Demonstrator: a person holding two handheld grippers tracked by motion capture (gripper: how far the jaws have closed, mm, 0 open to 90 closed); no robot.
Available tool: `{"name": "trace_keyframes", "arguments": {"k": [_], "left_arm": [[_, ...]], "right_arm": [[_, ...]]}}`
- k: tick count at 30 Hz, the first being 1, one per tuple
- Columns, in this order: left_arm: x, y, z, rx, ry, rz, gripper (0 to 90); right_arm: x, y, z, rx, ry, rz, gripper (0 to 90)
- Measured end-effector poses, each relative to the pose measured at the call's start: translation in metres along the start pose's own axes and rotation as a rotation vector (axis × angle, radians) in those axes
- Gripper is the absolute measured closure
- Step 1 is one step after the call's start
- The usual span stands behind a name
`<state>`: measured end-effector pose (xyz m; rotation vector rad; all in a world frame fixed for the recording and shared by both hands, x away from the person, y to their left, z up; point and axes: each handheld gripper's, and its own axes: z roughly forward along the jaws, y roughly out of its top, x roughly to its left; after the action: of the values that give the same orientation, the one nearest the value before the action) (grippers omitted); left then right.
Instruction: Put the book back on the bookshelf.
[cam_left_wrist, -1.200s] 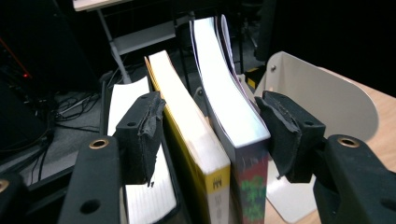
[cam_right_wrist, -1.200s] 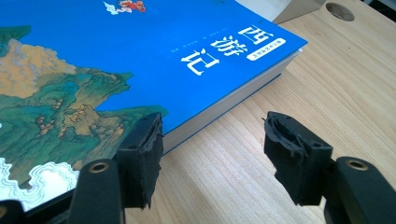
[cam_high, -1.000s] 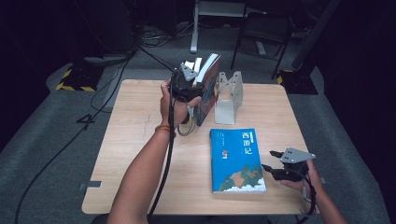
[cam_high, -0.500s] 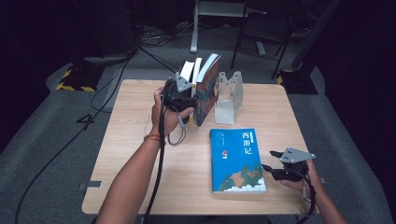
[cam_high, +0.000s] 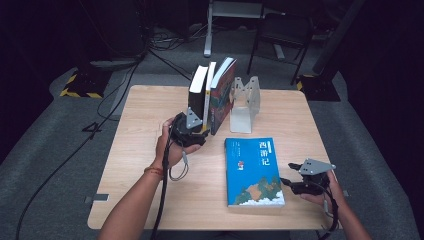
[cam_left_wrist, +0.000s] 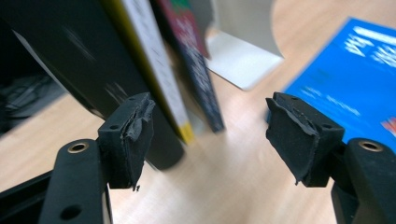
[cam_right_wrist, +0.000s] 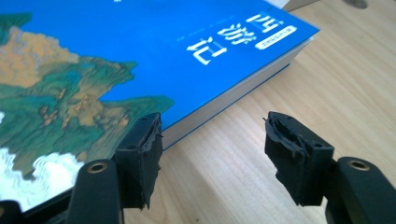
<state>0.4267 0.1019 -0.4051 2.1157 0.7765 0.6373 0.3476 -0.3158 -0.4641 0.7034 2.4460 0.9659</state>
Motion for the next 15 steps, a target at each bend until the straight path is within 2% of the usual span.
{"name": "trace_keyframes", "arguments": {"k": [3,5,7,10,12,13,14,15], "left_arm": [[-0.006,-0.008,0.000,0.015,-0.014,0.007,29.6],[-0.011,-0.020,0.000,0.031,-0.065,0.015,28.2],[-0.017,-0.029,-0.001,0.042,-0.083,0.026,26.5],[-0.025,-0.044,-0.001,0.051,-0.132,0.033,25.3],[-0.028,-0.048,-0.001,0.061,-0.142,0.035,24.1],[-0.036,-0.055,-0.001,0.087,-0.164,0.045,24.1],[-0.036,-0.055,-0.001,0.087,-0.164,0.045,23.8],[-0.041,-0.061,-0.001,0.105,-0.182,0.052,23.0]], "right_arm": [[0.001,0.000,-0.001,0.009,0.007,-0.012,37.0],[0.001,-0.001,-0.002,0.017,0.019,-0.011,36.9],[0.001,-0.001,-0.003,0.033,0.022,-0.015,36.5],[0.002,0.000,-0.004,0.052,0.045,-0.030,36.0],[0.002,0.000,-0.003,0.065,0.049,-0.047,35.7],[0.003,-0.002,-0.002,0.081,0.071,-0.050,35.2],[0.003,-0.002,-0.002,0.081,0.071,-0.050,35.2],[0.003,-0.004,-0.001,0.104,0.079,-0.054,35.3]]}}
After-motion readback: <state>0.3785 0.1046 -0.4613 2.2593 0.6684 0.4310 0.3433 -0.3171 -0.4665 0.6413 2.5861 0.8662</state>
